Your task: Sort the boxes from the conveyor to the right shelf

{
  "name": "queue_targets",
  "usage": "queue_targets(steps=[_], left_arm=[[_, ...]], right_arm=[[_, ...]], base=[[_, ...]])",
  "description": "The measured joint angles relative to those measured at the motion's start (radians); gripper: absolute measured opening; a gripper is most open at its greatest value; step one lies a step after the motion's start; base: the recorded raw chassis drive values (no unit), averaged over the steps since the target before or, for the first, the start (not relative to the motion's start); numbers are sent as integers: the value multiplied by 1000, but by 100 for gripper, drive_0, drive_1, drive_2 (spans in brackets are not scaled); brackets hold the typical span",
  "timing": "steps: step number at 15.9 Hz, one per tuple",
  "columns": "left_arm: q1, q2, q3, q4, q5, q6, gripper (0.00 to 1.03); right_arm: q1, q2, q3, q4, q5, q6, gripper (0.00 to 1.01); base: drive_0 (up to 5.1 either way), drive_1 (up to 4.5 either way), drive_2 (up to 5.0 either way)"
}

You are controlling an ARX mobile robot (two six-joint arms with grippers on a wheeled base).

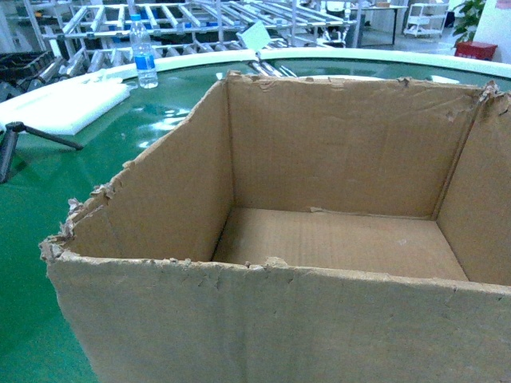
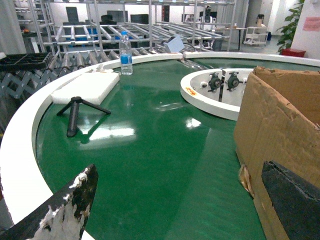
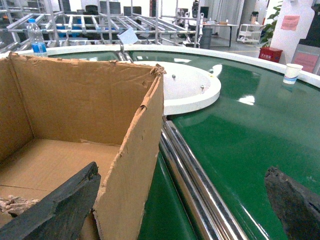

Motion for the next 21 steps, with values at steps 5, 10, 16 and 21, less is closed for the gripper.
queue_targets(steps=[5, 10, 16, 21], left_arm=[[0, 0, 0, 0, 0, 0, 98], [0, 0, 0, -2, 0, -2, 98], [-6, 338, 114, 308, 33, -42, 98], [-192, 988, 499, 364, 72, -84, 98]], right_arm=[[0, 0, 0, 0, 0, 0, 98], [0, 0, 0, 2, 0, -1, 98], [-6, 334, 123, 346, 23, -43, 98], [129, 873, 461, 323, 29, -61, 98]], base=[[0, 0, 0], [0, 0, 0], [0, 0, 0], [0, 0, 0]])
